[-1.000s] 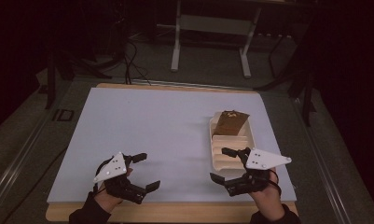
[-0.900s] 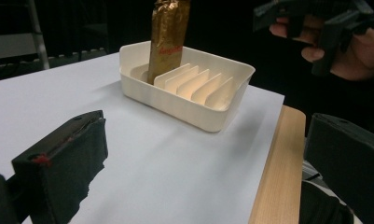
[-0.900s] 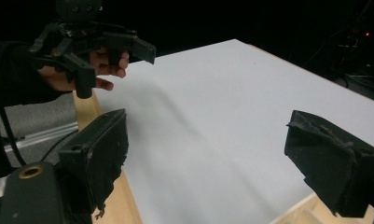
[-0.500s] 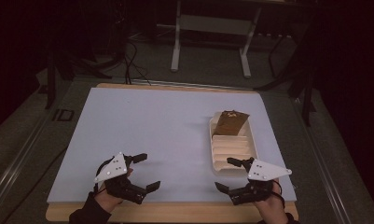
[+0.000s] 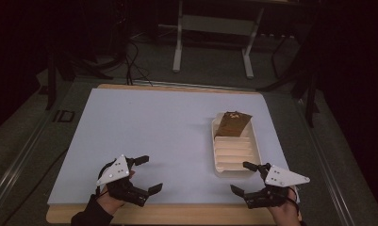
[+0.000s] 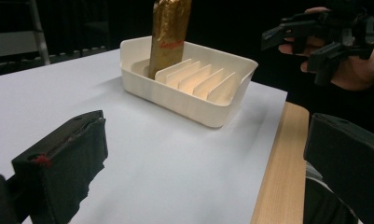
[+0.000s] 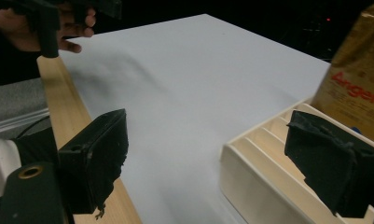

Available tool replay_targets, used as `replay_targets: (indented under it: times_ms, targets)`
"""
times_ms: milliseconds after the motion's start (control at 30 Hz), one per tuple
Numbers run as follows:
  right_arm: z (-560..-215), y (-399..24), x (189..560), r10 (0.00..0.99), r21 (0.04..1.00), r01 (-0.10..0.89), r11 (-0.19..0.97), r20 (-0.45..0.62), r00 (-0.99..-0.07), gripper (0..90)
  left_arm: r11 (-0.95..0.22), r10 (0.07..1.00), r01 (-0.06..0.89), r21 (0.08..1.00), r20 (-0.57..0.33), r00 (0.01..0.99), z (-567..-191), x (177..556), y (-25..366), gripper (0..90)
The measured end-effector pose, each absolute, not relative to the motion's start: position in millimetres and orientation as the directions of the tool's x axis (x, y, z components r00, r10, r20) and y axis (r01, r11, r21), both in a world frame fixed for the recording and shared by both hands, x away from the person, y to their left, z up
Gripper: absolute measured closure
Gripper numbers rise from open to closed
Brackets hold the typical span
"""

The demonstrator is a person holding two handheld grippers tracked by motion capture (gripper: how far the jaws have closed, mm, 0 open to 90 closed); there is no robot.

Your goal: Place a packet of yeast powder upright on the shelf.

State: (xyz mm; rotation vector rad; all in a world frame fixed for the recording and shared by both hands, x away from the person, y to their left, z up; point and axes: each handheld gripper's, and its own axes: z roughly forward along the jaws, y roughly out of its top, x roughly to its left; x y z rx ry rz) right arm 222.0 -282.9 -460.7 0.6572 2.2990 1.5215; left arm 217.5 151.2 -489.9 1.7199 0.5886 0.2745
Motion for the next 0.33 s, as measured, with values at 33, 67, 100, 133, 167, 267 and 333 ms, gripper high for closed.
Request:
replay_targets:
  times_ms: [33, 67, 100, 133, 167, 267, 333]
  targets:
    - [-461.1, -283.6, 223.0, 0.53, 0.922, 0.207, 0.328, 0.001, -0.848, 13.2, -0.137, 0.524, 0.234, 0.963, -0.13, 0.842, -490.1, 217.5, 151.2, 0.0]
    - [-461.3, -283.9, 223.4, 0.531, 0.924, 0.208, 0.322, 0.006, -0.848, 13.2, -0.136, 0.526, 0.233, 0.963, -0.129, 0.841, -490.2, 217.7, 151.4, 0.0]
    - [-461.4, -284.0, 223.7, 0.529, 0.926, 0.205, 0.318, 0.007, -0.849, 13.2, -0.135, 0.528, 0.232, 0.963, -0.129, 0.839, -490.3, 217.9, 151.6, 0.0]
    - [-461.5, -283.8, 223.8, 0.526, 0.926, 0.203, 0.317, 0.007, -0.851, 13.2, -0.134, 0.528, 0.233, 0.963, -0.13, 0.839, -490.4, 218.1, 151.8, 0.0]
    - [-461.8, -283.4, 223.8, 0.524, 0.925, 0.202, 0.32, 0.005, -0.852, 13.2, -0.132, 0.529, 0.234, 0.963, -0.131, 0.839, -490.6, 218.1, 151.9, 0.0]
    - [-463.0, -282.3, 224.0, 0.519, 0.924, 0.202, 0.326, 0.004, -0.855, 13.2, -0.131, 0.53, 0.236, 0.963, -0.133, 0.838, -490.9, 218.1, 152.0, 0.0]
    - [-463.4, -281.7, 224.2, 0.516, 0.922, 0.2, 0.331, 0.0, -0.856, 13.2, -0.132, 0.53, 0.236, 0.963, -0.132, 0.837, -491.1, 218.0, 151.8, 0.0]
